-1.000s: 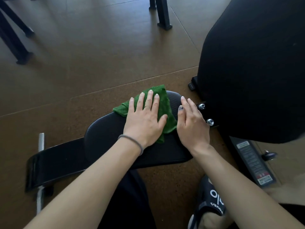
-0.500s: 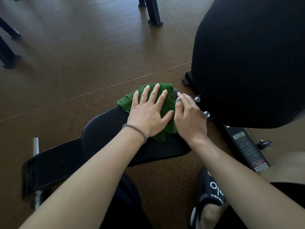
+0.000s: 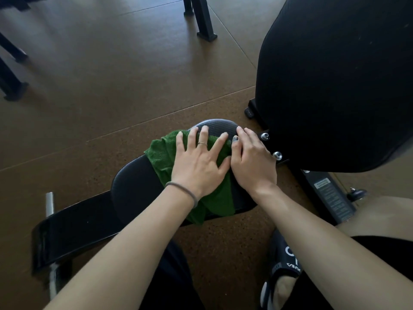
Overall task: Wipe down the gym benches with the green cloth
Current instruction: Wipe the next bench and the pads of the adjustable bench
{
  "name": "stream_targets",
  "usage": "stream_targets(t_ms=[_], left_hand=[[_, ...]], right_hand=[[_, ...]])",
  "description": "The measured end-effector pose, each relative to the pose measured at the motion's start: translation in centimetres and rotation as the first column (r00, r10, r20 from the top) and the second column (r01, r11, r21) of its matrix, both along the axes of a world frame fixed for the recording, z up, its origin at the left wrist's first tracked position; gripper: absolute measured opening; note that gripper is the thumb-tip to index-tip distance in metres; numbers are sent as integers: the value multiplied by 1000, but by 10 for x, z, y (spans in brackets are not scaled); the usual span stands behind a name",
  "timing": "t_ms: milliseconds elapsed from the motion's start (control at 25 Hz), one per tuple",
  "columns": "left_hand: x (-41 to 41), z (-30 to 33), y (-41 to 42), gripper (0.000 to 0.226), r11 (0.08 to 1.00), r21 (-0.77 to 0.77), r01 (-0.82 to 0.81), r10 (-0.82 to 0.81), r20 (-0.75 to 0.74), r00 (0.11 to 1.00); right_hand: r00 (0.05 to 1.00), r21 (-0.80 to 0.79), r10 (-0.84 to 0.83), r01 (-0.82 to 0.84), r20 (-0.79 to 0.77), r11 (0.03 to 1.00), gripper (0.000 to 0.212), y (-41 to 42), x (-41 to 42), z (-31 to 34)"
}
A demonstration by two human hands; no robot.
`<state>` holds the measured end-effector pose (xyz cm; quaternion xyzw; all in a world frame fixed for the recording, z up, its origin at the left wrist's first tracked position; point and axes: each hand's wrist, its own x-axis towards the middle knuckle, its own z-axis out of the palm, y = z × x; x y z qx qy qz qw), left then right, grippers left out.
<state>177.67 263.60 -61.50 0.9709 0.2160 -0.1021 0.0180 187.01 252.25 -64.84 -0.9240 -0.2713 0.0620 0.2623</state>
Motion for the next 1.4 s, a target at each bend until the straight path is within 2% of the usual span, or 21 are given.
stream_targets(t_ms=[200, 320, 440, 560, 680, 800, 960, 1080, 1200, 1320, 1400], left_hand=[[14, -10, 28, 68, 998, -55, -15, 18, 49, 999], [13, -3, 57, 67, 975, -130, -178, 181, 14, 983], [-15, 6, 72, 63, 940, -120, -320, 319, -20, 947], [-59, 16, 75, 58, 910, -126, -395, 401, 24, 916], [-109, 16, 69, 55, 831, -243, -501, 533, 89, 841], [-130, 9, 54, 61, 784, -269, -560, 604, 119, 788], [-101, 5, 65, 58, 861, -115, -495, 507, 137, 851], [-44, -6, 69, 57, 943, -82, -323, 331, 129, 935], [-3, -11, 40, 60, 989, -44, -143, 146, 80, 986], [-39, -9, 20, 61, 1000, -1, -18, 18, 92, 996], [-77, -5, 15, 66, 993, 14, -113, 110, 136, 984]], right_hand=[[1000, 37, -9, 10, -11, 999, 49, -1, 1, -1], [1000, 43, -11, 12, -9, 999, 48, -1, 0, -2], [1000, 44, -7, 7, 4, 999, 48, -1, 0, 0], [1000, 50, 7, -7, 10, 999, 48, -2, 0, 3], [1000, 36, 16, -17, 19, 999, 49, -1, -1, 1], [999, 5, 27, -27, 32, 1000, 51, 0, -2, 0], [999, -20, 28, -27, 33, 999, 52, 0, -2, -2], [999, -17, 27, -27, 28, 999, 52, 1, -3, -3], [1000, 29, 11, -11, 10, 1000, 49, 0, -1, -2], [997, 134, -15, 24, -71, 991, 48, -4, 2, -1], [993, 196, -10, 32, -115, 980, 49, -6, 4, 1]])
